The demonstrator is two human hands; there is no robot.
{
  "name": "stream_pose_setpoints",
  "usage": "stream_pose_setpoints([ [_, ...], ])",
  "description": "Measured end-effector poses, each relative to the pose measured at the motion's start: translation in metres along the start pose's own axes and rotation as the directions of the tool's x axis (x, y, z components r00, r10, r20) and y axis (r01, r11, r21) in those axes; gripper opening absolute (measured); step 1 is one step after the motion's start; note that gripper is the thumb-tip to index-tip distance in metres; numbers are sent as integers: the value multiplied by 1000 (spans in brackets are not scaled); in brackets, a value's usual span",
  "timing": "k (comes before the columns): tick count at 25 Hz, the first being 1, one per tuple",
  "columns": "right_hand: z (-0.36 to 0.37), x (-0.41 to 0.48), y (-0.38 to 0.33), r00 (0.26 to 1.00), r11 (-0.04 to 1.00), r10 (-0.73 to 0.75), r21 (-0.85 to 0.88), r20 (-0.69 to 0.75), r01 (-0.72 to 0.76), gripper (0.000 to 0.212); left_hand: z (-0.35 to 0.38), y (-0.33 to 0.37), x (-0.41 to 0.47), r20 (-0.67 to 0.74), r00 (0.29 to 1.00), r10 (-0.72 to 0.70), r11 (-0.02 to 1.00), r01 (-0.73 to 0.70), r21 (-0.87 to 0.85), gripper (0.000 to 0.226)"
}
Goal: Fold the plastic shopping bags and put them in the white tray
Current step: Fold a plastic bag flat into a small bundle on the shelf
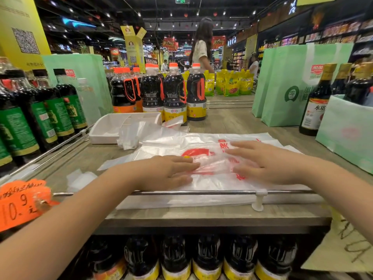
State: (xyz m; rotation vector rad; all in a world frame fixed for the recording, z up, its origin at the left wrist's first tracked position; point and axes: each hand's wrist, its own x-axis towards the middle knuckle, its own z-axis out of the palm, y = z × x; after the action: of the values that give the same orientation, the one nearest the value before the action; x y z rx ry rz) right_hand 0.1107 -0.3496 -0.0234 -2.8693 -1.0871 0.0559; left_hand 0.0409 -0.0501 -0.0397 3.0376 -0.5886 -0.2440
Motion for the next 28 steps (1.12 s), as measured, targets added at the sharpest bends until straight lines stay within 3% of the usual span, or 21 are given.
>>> stream_pose_setpoints([
  [2, 7, 8, -10, 994, 999, -52, 21, 97, 50, 57, 2, -1, 2, 31, 999, 19, 1000, -19, -9, 55],
  [6, 12, 7, -1, 980, 999, -2, 42, 201, -6, 59, 3, -13, -6, 100, 995, -28, 999, 31, -31, 56],
  [14, 11, 1, 6, 993, 995, 14, 93, 114, -25, 60, -2, -45, -37, 218, 942, -256, 959, 275, -66, 66],
  [17, 9, 2, 3, 997, 997, 14, 69, 75, -19, 58, 1, -44, -31, 99, 965, -243, 969, 236, 74, 67],
  [20, 6, 4, 2, 999, 1000, 12, -11, 42, -11, 55, -7, -36, -20, -90, 993, -81, 982, 95, 163, 55],
  [23, 4, 5, 3, 1000, 993, 3, -119, 11, -2, 51, -14, -26, -11, -89, 996, 7, 993, 4, 117, 52],
  [28, 2, 6, 4, 999, 980, -43, -194, -2, 42, 51, -14, -22, 0, -196, 979, 59, 972, -11, 236, 44],
])
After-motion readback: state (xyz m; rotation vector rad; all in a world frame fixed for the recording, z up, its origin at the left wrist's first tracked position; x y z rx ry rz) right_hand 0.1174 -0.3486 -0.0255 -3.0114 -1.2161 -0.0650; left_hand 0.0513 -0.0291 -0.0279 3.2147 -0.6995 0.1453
